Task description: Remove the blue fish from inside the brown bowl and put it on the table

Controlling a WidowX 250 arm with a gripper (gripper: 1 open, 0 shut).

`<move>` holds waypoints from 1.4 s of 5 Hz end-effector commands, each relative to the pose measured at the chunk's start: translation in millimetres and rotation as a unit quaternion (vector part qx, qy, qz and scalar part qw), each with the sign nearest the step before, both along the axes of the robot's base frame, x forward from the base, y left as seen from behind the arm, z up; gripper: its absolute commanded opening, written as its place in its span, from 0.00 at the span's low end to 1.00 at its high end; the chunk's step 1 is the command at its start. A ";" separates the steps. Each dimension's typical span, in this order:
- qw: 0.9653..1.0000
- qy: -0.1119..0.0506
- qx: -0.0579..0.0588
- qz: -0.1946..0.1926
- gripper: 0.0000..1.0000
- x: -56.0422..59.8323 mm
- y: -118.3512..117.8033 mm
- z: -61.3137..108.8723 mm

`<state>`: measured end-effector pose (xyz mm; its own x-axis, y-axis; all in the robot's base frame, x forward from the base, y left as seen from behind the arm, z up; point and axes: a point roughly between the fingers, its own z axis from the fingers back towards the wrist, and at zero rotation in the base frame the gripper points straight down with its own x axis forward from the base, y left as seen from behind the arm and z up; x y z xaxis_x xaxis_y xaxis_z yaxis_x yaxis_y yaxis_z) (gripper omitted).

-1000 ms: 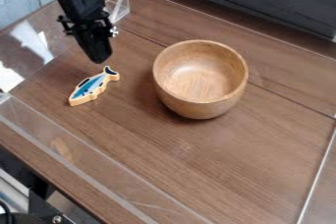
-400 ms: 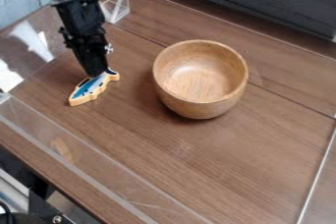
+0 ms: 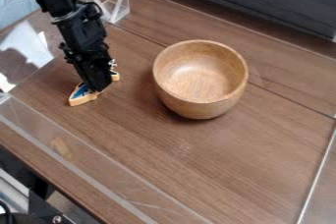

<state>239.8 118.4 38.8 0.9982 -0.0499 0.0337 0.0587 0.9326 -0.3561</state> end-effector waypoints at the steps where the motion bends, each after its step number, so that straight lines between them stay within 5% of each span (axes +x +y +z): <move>1: 0.999 -0.026 0.019 -0.016 1.00 7.4 2.2 30.1; 2: 0.998 -0.040 0.027 -0.032 1.00 10.1 2.7 47.9; 3: 0.994 -0.058 0.034 -0.089 1.00 20.1 9.8 56.9; 4: 0.985 -0.079 0.045 -0.148 1.00 24.7 11.3 61.6; 6: 0.979 -0.086 0.042 -0.177 1.00 31.5 3.0 54.6; 7: 0.973 -0.090 0.041 -0.209 1.00 36.6 0.5 56.5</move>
